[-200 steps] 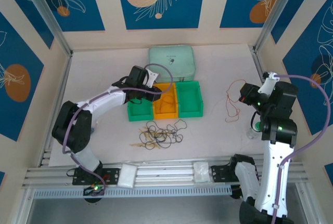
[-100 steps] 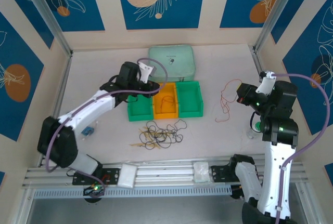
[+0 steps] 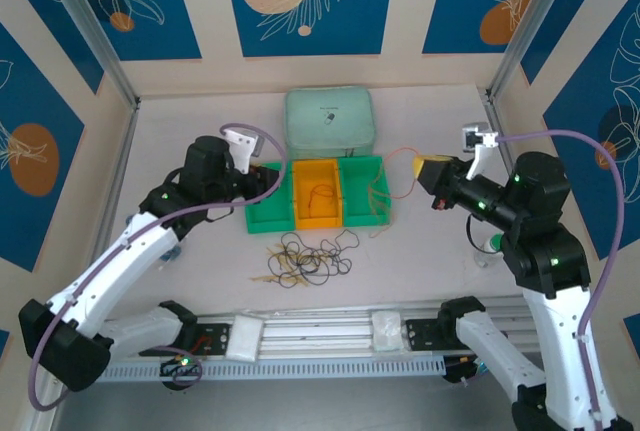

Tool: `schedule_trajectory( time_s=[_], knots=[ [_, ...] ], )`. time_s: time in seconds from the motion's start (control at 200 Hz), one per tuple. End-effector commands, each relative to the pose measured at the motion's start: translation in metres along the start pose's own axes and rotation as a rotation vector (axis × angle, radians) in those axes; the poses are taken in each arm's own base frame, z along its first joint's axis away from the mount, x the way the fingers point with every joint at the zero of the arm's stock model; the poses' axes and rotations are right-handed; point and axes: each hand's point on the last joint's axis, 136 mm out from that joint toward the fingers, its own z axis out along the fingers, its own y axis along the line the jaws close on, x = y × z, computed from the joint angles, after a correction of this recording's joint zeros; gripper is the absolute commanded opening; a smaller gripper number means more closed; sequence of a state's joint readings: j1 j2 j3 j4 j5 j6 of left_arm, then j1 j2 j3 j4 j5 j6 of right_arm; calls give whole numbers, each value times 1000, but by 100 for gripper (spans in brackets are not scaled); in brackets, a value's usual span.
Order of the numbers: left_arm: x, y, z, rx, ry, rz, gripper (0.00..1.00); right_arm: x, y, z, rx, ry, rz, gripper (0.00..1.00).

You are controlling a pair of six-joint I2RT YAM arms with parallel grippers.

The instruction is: Untangle the cables

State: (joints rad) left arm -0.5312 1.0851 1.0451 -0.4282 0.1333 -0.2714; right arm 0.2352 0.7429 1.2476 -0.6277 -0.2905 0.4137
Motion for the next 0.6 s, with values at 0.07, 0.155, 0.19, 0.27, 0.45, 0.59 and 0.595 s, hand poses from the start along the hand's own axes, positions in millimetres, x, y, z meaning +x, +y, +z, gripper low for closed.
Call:
schedule_trajectory(
  time_s=[0.07,0.155,0.19,0.27,0.45,0.59,0.595],
  knots=[
    [7,36,-21,-197,-16,-43,42,-19,31,23,-127,-10,-55,0],
    [8,43,-25,-235,-25,-64,43,-20,39,40,-158,21,-69,0],
    [8,43,-26,-239,-28,-72,45,-20,41,49,-166,35,-75,0],
    [9,42,-27,-232,-25,-82,49,-19,47,64,-185,59,-87,0],
    [13,42,-27,-229,-11,-70,52,-21,51,91,-206,88,-89,0],
    [17,42,-28,-225,1,-48,52,-22,46,107,-198,99,-83,0],
    [17,42,-28,-225,0,-47,52,-22,45,108,-197,99,-84,0]
  ],
)
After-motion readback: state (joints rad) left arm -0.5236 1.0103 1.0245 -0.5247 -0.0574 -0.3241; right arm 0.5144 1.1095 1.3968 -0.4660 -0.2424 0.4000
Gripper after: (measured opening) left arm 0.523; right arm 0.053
